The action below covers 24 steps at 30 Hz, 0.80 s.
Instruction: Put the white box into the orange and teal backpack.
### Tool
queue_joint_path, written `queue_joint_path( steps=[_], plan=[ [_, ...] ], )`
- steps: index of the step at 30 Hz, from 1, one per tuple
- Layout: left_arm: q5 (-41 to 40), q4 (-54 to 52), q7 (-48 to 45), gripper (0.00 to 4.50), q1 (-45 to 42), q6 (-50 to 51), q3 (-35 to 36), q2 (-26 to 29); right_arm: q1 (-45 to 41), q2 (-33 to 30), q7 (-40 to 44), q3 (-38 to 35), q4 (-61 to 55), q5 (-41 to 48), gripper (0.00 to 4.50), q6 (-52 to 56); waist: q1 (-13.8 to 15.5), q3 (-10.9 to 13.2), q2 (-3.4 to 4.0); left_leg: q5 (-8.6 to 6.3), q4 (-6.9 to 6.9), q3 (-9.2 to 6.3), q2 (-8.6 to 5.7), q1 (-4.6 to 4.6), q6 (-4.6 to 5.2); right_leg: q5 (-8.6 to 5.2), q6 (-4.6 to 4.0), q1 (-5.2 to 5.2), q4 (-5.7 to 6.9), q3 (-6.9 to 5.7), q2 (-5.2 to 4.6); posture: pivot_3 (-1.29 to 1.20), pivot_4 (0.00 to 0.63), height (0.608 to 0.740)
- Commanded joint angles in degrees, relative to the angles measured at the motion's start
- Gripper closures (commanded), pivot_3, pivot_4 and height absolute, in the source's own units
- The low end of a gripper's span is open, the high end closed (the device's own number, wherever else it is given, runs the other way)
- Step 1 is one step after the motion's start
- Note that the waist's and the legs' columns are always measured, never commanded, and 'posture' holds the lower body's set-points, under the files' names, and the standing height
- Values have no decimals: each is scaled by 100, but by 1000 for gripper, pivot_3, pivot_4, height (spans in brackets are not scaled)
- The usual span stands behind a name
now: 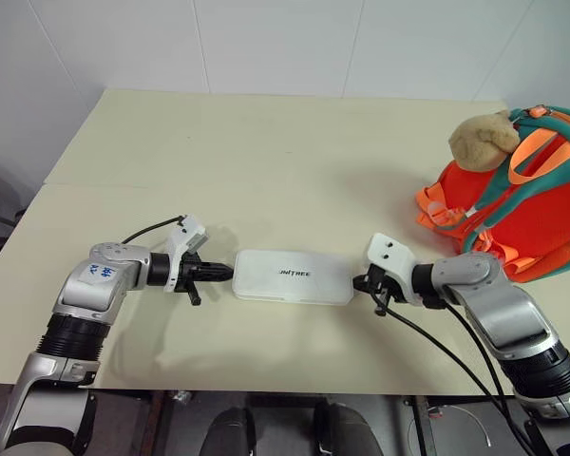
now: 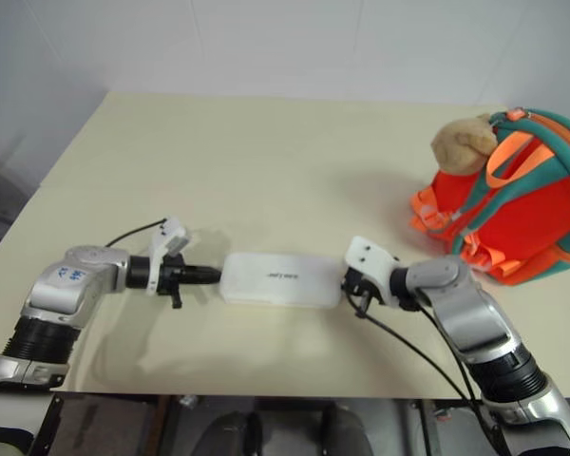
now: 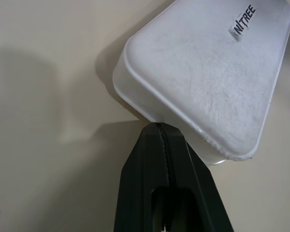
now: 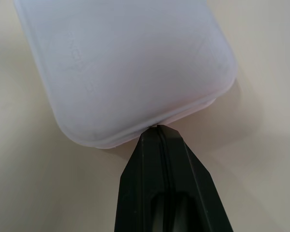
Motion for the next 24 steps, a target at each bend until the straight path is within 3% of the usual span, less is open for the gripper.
queue_joint_path(
  steps=[1, 16, 21, 22, 24],
  plan=[
    [-104, -254, -87, 4500, 22, 8, -62, -38, 11, -147, -50, -256, -325, 173, 4380, -68, -1, 0, 0, 0, 1, 0, 0, 0, 0, 0, 0, 0, 0, 0, 0, 0, 150, 740],
    [-19, -31, -122, 4500, 142, -128, 227, 506, 195, -782, -160, -684, -148, 313, 4380, -273, -4, 0, 0, -1, 1, -1, 2, 0, 1, 0, 0, -1, -7, 0, 2, 0, 150, 740],
    [-60, 368, -391, 4500, 126, -739, 533, 790, 376, -1087, -117, -937, -106, 361, 4380, -401, -4, 0, 0, -2, 0, -1, 3, 0, 2, -1, -1, -4, -12, 1, 1, 0, 150, 740],
    [-56, 460, -347, 4321, 123, -1041, 663, 750, 417, -1112, -97, -993, -140, 434, 3668, -364, -3, 0, 0, -2, 0, -1, 3, -1, 2, -1, -1, -3, -12, 0, 1, 0, 150, 740],
    [-100, 607, -332, 3916, 94, -1593, 890, 644, 450, -1107, -66, -1108, -222, 589, 3189, -323, -1, 0, 0, -3, 0, -1, 5, -1, 3, -1, -1, -4, -12, 1, -1, 0, 150, 740]
  ],
)
